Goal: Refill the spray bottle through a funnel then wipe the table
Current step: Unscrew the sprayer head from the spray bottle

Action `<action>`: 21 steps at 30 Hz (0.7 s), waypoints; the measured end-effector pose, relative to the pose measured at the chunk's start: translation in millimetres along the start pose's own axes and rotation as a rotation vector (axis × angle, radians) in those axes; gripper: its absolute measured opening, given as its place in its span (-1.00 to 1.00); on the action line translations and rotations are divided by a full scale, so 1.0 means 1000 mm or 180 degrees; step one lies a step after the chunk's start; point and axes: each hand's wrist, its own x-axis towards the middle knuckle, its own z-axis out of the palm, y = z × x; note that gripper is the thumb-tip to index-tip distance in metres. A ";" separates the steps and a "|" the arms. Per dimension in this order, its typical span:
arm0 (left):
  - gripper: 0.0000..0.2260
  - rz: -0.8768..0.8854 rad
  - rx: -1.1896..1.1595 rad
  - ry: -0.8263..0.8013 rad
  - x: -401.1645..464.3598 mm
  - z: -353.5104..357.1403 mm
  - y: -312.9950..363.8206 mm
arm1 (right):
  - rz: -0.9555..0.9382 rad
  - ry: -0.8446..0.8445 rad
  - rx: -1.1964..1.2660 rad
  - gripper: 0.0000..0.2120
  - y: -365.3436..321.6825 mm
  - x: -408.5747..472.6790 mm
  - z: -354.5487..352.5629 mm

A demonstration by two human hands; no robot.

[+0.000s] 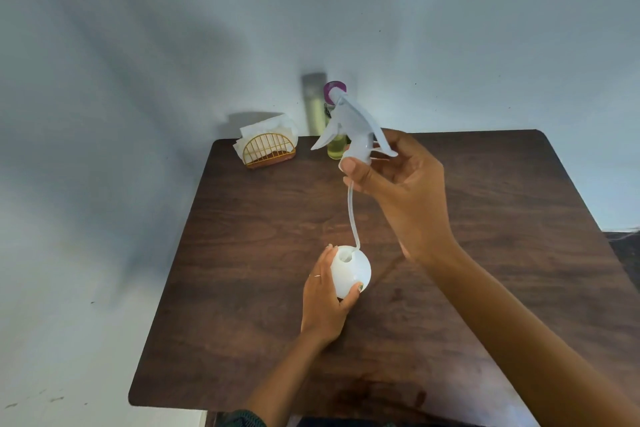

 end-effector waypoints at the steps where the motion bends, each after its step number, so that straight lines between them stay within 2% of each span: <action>1: -0.31 -0.0001 0.0003 -0.0002 0.000 0.000 -0.001 | -0.0015 0.0032 0.0028 -0.62 -0.003 -0.001 0.001; 5: -0.33 0.0037 0.0002 0.0018 0.000 0.001 -0.001 | -0.0177 0.0094 0.0035 -0.64 -0.015 -0.005 0.005; 10: -0.46 0.0127 -0.0057 0.0039 0.000 0.002 -0.002 | -0.0199 0.0133 0.0150 -0.67 -0.028 -0.005 0.002; 13: -0.45 0.0119 -0.0052 0.0032 0.000 0.002 -0.002 | -0.0139 0.0264 0.0412 -0.81 -0.034 0.000 -0.008; 17: -0.35 0.0106 -0.0114 -0.0013 0.000 0.001 -0.004 | 0.0251 0.0504 0.0853 -0.96 -0.028 0.014 -0.034; 21: -0.31 0.0137 -0.0182 0.0100 0.000 0.000 -0.005 | 0.1048 0.0547 0.1328 -0.88 0.005 0.028 -0.074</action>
